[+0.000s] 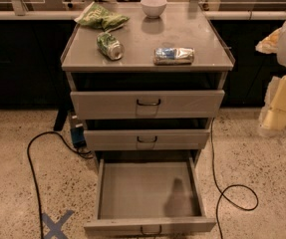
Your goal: Place redbull can into bottom drawer
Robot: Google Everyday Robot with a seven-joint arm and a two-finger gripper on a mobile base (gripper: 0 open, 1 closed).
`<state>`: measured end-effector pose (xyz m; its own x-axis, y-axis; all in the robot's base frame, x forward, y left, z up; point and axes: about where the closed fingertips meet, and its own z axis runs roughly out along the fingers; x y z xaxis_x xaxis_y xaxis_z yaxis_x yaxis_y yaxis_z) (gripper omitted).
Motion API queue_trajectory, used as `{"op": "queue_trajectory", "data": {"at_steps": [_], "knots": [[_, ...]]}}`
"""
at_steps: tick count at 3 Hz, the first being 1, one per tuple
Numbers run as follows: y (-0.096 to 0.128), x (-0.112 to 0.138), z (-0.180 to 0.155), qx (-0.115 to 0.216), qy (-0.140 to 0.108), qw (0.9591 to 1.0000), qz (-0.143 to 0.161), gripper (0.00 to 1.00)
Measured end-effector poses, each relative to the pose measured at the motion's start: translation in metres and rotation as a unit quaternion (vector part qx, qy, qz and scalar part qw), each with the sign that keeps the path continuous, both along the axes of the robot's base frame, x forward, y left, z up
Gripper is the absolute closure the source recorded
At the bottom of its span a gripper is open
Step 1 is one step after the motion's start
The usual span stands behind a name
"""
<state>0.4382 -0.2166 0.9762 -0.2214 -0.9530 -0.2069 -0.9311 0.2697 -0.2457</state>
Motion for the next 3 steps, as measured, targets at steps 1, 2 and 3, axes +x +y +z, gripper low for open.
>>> {"op": "queue_trajectory", "data": {"at_steps": [1, 2, 3], "knots": [[0.000, 0.002, 0.001, 0.002, -0.003, 1.0000, 0.000, 0.00], [0.001, 0.036, 0.005, 0.013, -0.019, 0.9997, 0.007, 0.00], [0.009, 0.091, 0.007, 0.015, -0.033, 0.9990, 0.026, 0.00]]}}
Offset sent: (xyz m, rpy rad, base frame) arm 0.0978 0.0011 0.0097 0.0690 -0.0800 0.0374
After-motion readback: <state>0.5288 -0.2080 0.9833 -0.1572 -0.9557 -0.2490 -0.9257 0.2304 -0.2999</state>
